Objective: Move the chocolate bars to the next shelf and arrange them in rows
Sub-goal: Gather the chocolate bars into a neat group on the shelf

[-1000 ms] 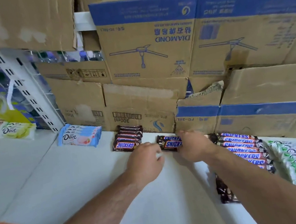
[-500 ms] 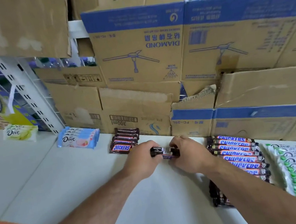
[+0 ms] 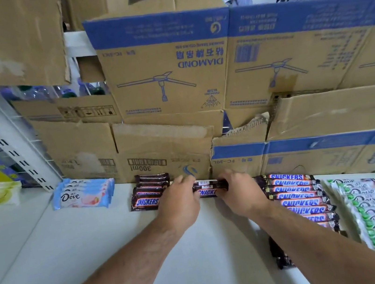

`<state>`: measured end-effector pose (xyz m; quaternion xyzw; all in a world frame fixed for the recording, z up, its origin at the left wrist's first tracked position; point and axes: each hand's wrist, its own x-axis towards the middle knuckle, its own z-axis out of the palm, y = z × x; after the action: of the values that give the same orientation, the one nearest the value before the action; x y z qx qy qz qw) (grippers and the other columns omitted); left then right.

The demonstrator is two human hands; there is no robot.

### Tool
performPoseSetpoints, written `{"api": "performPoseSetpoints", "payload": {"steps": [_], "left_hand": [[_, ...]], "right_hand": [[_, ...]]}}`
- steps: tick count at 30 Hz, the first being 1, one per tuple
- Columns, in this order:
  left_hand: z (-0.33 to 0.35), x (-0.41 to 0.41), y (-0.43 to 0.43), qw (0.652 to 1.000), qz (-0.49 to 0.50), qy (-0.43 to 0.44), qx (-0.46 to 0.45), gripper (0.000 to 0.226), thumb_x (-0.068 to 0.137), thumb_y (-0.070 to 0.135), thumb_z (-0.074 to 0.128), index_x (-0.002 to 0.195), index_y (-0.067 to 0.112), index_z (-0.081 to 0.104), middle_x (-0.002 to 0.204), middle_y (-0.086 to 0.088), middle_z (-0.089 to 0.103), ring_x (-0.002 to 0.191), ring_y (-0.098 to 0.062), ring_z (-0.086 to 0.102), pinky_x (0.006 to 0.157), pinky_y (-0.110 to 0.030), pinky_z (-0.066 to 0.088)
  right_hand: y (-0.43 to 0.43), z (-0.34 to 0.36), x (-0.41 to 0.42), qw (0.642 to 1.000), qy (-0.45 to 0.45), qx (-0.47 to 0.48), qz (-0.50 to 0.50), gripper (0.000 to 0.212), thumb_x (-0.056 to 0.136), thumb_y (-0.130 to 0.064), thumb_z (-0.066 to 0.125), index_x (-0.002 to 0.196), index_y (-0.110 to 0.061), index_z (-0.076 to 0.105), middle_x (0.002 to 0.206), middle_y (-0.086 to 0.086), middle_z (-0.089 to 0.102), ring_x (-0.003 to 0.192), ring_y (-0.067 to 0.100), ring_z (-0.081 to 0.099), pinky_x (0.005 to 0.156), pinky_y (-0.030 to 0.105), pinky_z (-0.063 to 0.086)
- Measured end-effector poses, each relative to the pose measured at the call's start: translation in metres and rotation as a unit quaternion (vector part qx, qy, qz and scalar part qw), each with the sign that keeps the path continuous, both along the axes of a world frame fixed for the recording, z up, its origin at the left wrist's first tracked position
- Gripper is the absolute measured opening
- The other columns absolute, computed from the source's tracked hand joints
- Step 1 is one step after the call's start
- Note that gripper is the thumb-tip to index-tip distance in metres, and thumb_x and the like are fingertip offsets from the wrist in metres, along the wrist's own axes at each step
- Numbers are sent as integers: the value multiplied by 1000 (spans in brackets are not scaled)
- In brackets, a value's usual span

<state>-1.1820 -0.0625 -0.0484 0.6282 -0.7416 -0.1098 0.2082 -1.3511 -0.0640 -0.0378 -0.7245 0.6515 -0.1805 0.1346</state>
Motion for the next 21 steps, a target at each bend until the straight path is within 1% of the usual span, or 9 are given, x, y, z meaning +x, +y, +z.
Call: {"api": "performPoseSetpoints", "payload": {"steps": [3, 5, 7, 9, 11, 14, 17, 19, 21], "left_hand": [[0, 3, -4, 1000, -2, 17, -5, 30, 93, 29, 58, 120, 17, 57, 118, -2, 56, 106, -26, 59, 87, -37, 47], [2, 4, -6, 1000, -7, 18, -14, 32, 92, 27, 59, 122, 18, 56, 122, 0, 53, 106, -25, 59, 86, -36, 47], [0, 6, -6, 999, -27, 14, -40, 30, 90, 25, 59, 120, 20, 57, 122, 3, 51, 105, -23, 57, 83, -36, 49], [-4, 7, -3, 998, -45, 0, -49, 26, 90, 24, 58, 116, 22, 60, 116, 5, 53, 103, -21, 56, 80, -37, 50], [-7, 6, -1, 998, -46, -13, -40, 26, 92, 26, 57, 117, 23, 60, 114, 5, 55, 102, -21, 55, 81, -37, 49], [-8, 6, -4, 998, -40, -14, -44, 25, 91, 27, 57, 115, 22, 60, 113, 4, 55, 102, -22, 56, 81, -38, 50], [-8, 6, -6, 998, -41, -6, -40, 25, 90, 26, 58, 114, 20, 61, 114, 4, 54, 103, -21, 57, 81, -40, 51], [-8, 7, -5, 998, -43, -19, -51, 26, 87, 23, 61, 113, 20, 62, 117, 3, 54, 102, -22, 57, 76, -40, 53], [-10, 7, -1, 996, -48, -34, -69, 25, 80, 20, 67, 105, 20, 66, 115, 2, 56, 98, -24, 58, 68, -39, 55]], "right_hand": [[-1, -1, 2, 1000, -17, -5, -15, 17, 85, -28, 66, 101, -26, 65, 93, -4, 71, 86, 22, 66, 72, 32, 52], [-1, 0, 4, 999, -31, -13, -24, 27, 82, -28, 68, 109, -28, 63, 99, -5, 71, 90, 21, 66, 76, 33, 54], [0, -3, 4, 999, -28, -26, -34, 37, 81, -28, 70, 117, -29, 61, 107, -5, 68, 93, 20, 66, 78, 32, 53], [1, -6, 3, 998, -19, -29, -44, 35, 82, -26, 70, 115, -25, 61, 109, -2, 66, 93, 22, 65, 76, 31, 49], [1, -7, 3, 998, -14, -27, -50, 30, 83, -23, 70, 111, -20, 61, 108, 0, 63, 91, 24, 63, 73, 31, 46], [0, -7, 6, 998, -19, -37, -56, 25, 84, -19, 70, 106, -18, 59, 107, 1, 59, 87, 26, 63, 72, 35, 49], [0, -7, 10, 997, -16, -44, -65, 24, 85, -20, 67, 106, -17, 57, 106, 1, 57, 85, 29, 63, 72, 38, 50], [1, -8, 11, 997, -10, -47, -67, 23, 87, -21, 65, 108, -17, 56, 107, 1, 56, 85, 28, 62, 71, 38, 50], [2, -9, 10, 997, 2, -52, -64, 24, 88, -25, 64, 109, -17, 55, 106, 1, 56, 83, 28, 63, 70, 38, 51]]}}
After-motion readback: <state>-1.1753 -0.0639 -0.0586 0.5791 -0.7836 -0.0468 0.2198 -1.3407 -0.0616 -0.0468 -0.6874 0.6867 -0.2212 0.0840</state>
